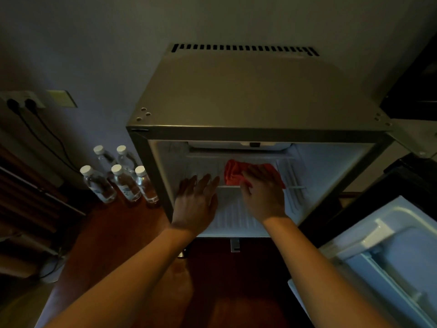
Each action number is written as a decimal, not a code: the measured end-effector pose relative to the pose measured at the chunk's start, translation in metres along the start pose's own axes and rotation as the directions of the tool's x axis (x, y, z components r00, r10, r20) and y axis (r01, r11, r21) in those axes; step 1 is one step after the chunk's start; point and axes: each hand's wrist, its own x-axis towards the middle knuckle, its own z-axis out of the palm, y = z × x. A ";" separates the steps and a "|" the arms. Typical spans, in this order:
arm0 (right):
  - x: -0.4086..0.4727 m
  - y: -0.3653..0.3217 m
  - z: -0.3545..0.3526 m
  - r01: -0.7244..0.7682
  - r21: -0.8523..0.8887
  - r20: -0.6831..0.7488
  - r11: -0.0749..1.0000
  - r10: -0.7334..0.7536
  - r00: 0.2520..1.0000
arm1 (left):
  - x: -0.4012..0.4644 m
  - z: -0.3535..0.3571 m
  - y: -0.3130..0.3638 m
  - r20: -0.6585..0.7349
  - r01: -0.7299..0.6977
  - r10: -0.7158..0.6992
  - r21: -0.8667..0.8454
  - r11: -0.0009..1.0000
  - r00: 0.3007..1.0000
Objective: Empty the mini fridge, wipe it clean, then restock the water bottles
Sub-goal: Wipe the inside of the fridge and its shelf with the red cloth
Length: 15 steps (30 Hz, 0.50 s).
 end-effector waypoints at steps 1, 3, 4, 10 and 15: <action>0.003 -0.001 0.000 -0.005 -0.023 0.035 1.000 0.005 0.999 | 0.000 0.001 -0.001 0.000 -0.003 0.003 -0.012 1.000 1.000; 0.010 -0.001 -0.001 0.002 -0.058 0.068 0.998 0.002 0.998 | 0.000 0.002 -0.002 0.000 -0.006 0.006 -0.031 1.000 1.000; 0.014 -0.002 -0.002 0.003 -0.060 0.076 0.998 0.002 0.997 | 0.000 0.002 -0.003 -0.003 -0.011 0.011 -0.039 0.999 1.000; 0.041 -0.006 -0.004 0.011 -0.123 0.070 0.992 -0.002 0.998 | 0.000 0.003 -0.006 0.027 -0.027 0.028 -0.046 0.999 0.999; 0.032 -0.013 -0.008 0.024 -0.134 -0.020 0.991 -0.027 0.999 | 0.000 0.000 -0.006 0.064 -0.026 0.030 -0.054 0.998 0.998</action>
